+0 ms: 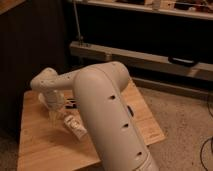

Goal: Stand the bottle upright

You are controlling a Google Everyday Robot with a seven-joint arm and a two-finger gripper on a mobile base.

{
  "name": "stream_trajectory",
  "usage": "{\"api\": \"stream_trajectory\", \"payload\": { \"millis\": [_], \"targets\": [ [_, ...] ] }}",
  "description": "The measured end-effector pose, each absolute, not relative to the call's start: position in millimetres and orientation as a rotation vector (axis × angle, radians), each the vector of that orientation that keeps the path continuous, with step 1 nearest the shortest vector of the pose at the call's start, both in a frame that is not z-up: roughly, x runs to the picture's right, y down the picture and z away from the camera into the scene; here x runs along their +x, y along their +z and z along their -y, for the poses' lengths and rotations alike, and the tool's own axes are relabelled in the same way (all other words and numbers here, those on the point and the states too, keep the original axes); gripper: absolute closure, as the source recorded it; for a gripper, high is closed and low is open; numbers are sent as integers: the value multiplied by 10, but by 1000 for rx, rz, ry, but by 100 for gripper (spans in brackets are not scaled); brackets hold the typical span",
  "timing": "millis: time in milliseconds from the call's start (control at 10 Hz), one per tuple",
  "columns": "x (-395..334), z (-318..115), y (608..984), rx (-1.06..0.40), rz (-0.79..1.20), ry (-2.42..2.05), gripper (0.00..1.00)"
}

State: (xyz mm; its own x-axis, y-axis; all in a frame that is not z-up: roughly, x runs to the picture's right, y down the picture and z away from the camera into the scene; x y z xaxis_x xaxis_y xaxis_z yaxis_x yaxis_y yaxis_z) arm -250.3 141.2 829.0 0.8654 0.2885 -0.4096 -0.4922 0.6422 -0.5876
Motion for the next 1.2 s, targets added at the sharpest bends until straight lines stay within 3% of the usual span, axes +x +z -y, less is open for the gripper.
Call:
{"api": "stream_trajectory", "payload": {
  "millis": [1200],
  "targets": [
    [-2642,-1584,8518,-795,-341,393,20]
  ]
}}
